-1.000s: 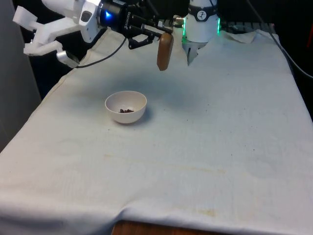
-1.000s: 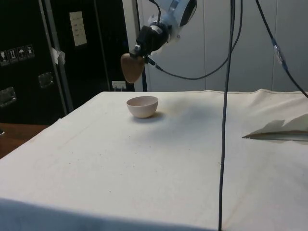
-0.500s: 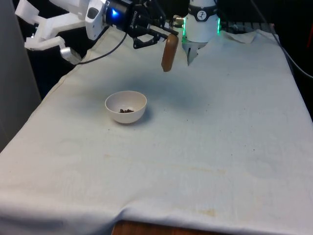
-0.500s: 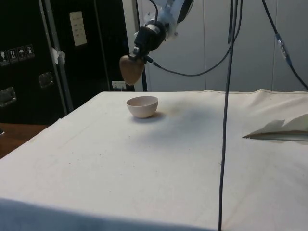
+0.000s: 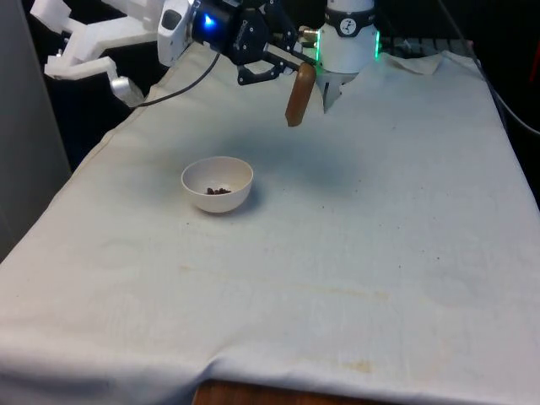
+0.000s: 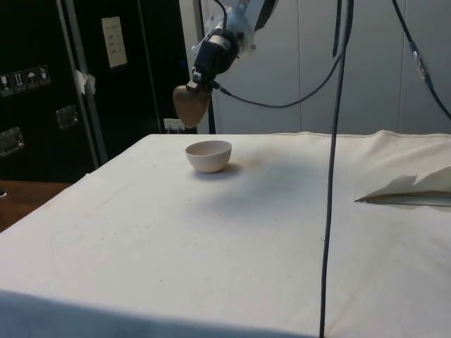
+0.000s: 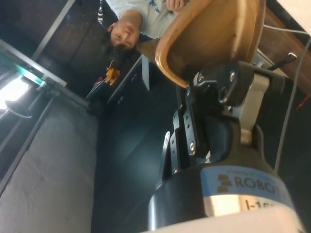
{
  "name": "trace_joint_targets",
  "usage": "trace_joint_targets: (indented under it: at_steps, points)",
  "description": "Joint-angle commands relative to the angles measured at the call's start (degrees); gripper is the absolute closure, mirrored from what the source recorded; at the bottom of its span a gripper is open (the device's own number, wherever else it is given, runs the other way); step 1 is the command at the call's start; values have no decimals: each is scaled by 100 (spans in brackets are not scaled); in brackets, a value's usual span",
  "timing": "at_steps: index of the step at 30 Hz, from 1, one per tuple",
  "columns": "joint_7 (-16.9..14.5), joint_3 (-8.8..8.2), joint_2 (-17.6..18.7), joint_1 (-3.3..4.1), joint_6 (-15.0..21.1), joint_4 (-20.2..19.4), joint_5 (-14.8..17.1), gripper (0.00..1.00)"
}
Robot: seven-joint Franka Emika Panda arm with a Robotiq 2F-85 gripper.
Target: Pour the coffee beans from the cup into the bowl.
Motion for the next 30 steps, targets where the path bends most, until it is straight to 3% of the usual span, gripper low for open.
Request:
trace_joint_targets:
  at_steps: [1, 7, 8, 9, 15, 16, 17, 25, 26, 27, 30]
  points:
    - [6, -52, -74, 97, 172, -80, -52, 99]
    - [0, 63, -166, 86, 390, -109, -229, 99]
    - [-6, 126, -126, 0, 269, -52, -212, 99]
    - [-6, 80, -183, 86, 418, -115, -258, 99]
    - [-6, 178, -252, 92, 636, -120, -441, 99]
    - [-11, 229, -189, 0, 481, -52, -401, 99]
    - [-6, 201, -264, 92, 688, -126, -481, 99]
    - [0, 327, -344, 92, 945, -143, -699, 99]
    - [-17, 384, -286, 0, 796, -74, -665, 99]
    - [6, 361, -367, 92, 1014, -155, -762, 99]
    - [6, 418, -395, 86, 1112, -166, -842, 99]
